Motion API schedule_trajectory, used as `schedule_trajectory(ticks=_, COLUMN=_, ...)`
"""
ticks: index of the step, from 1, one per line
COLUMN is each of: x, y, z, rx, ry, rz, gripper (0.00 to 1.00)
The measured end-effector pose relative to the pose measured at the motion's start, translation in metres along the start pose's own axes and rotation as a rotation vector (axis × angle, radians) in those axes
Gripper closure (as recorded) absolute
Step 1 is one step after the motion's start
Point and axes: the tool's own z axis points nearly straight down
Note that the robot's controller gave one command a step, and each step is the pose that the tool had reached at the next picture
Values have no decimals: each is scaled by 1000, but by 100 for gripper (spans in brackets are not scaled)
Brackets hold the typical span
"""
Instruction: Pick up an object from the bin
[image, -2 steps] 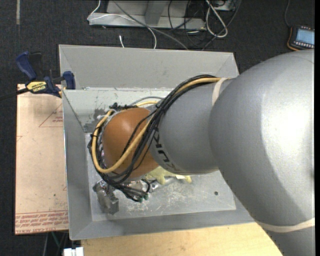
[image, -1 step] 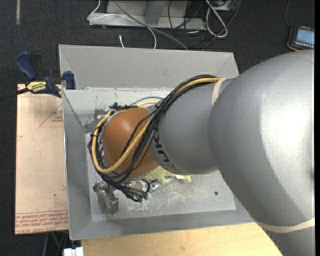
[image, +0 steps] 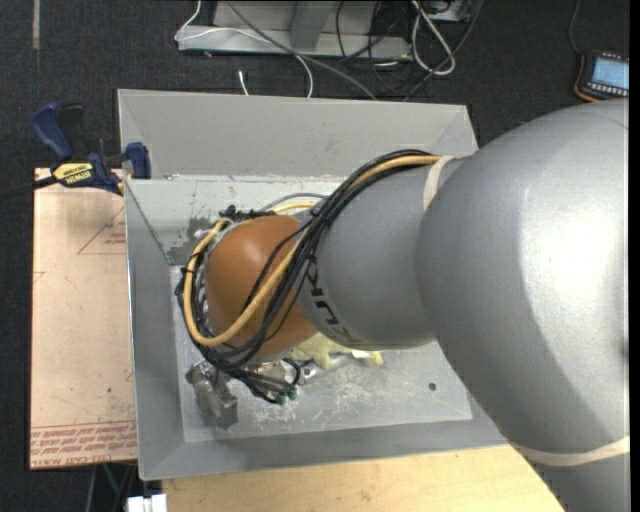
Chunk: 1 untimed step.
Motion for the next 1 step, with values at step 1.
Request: schedule_trajectory(ticks=1, x=0, y=0, z=0, rx=0, ry=0, rz=0, gripper=100)
